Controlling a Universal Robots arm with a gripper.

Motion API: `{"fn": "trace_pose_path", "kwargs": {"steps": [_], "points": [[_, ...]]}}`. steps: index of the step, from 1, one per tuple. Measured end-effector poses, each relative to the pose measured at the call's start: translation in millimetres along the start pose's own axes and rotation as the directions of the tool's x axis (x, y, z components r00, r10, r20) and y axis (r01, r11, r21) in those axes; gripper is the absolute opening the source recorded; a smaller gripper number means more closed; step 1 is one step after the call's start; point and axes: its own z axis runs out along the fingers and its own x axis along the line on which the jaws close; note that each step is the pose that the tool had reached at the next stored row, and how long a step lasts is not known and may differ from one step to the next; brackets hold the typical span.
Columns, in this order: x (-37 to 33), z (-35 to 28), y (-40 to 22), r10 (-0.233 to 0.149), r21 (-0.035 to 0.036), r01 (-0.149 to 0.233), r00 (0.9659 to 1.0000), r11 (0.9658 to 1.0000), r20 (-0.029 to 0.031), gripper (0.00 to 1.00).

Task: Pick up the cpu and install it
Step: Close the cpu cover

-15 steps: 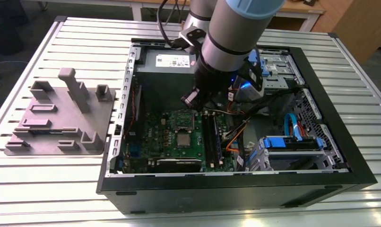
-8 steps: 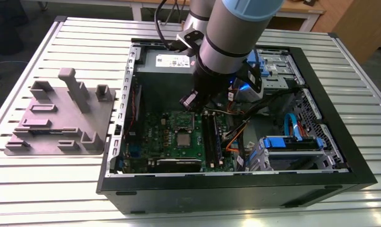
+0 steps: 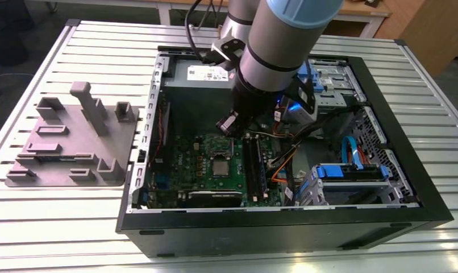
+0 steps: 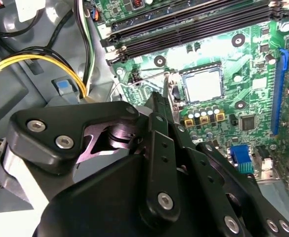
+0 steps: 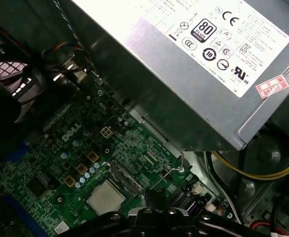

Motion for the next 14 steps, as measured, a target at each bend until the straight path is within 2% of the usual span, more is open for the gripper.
{"fn": "trace_pose_path", "kwargs": {"steps": [14], "points": [[4.8,-0.9,-5.2,-0.01,-0.0001,0.01,0.9999,0.9999,-0.0018,0.11]]}}
